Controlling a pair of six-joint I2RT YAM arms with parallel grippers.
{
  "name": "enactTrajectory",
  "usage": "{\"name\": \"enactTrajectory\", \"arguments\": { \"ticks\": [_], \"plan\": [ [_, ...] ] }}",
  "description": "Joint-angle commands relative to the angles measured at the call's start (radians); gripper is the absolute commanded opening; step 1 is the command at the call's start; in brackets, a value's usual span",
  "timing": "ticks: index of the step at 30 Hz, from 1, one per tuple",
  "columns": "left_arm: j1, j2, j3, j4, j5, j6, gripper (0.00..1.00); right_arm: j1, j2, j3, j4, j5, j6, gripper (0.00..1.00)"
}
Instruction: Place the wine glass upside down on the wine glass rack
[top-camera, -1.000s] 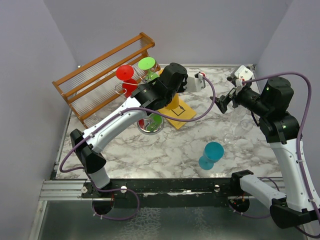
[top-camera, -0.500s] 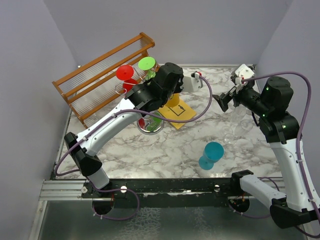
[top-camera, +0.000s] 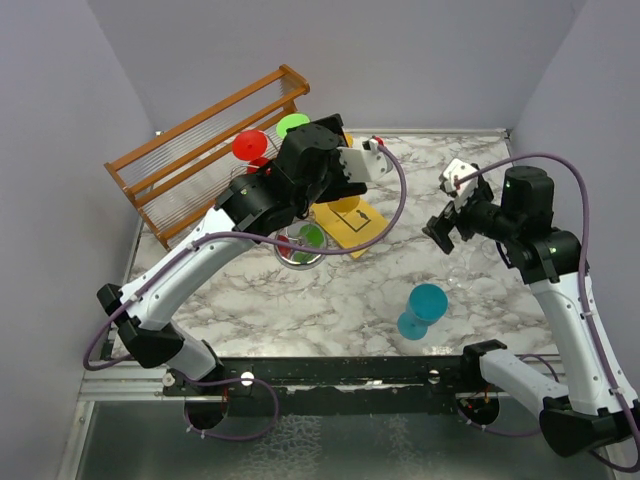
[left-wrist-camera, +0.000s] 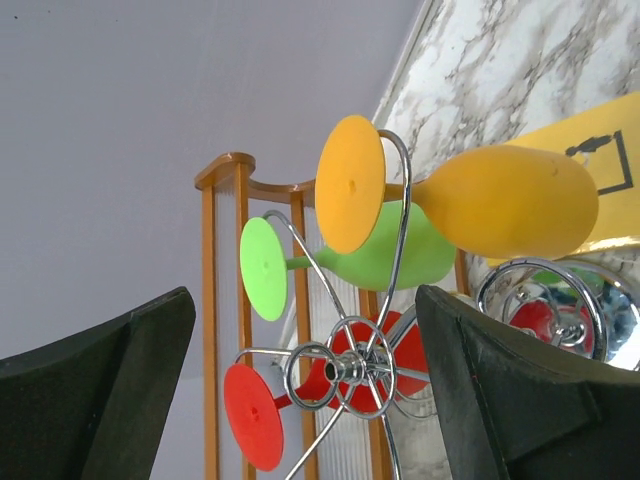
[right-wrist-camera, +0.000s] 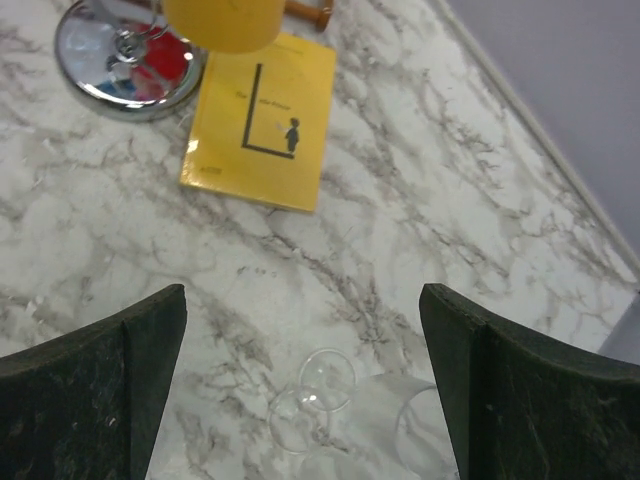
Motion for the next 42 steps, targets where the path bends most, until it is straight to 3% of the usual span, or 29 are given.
{"name": "enactTrajectory", "arguments": {
  "ticks": [1,6,13,27,42],
  "plan": [
    [0.017,-0.050,0.056,-0.029,0.072,-0.077,0.98,-0.006,0.003,0.007,-0.234,-0.189,-0.119,1.00],
    [0.048,-0.079,0.064,-0.043,0.099,-0.099,0.99,-0.007,0.054,0.008,-0.428,-0.234,-0.226,1.00],
    [0.075,-0.091,0.055,-0.038,0.075,-0.076,0.99,-0.006,0.053,-0.039,-0.558,-0.182,-0.342,0.99],
    [0.094,-0.075,0.057,-0.024,0.082,-0.076,0.99,-0.007,0.106,-0.130,-0.554,-0.140,-0.380,0.90],
    [0.095,-0.055,0.056,-0.016,0.113,-0.102,0.99,0.023,0.179,-0.151,-0.506,-0.187,-0.348,0.49]
  ]
}}
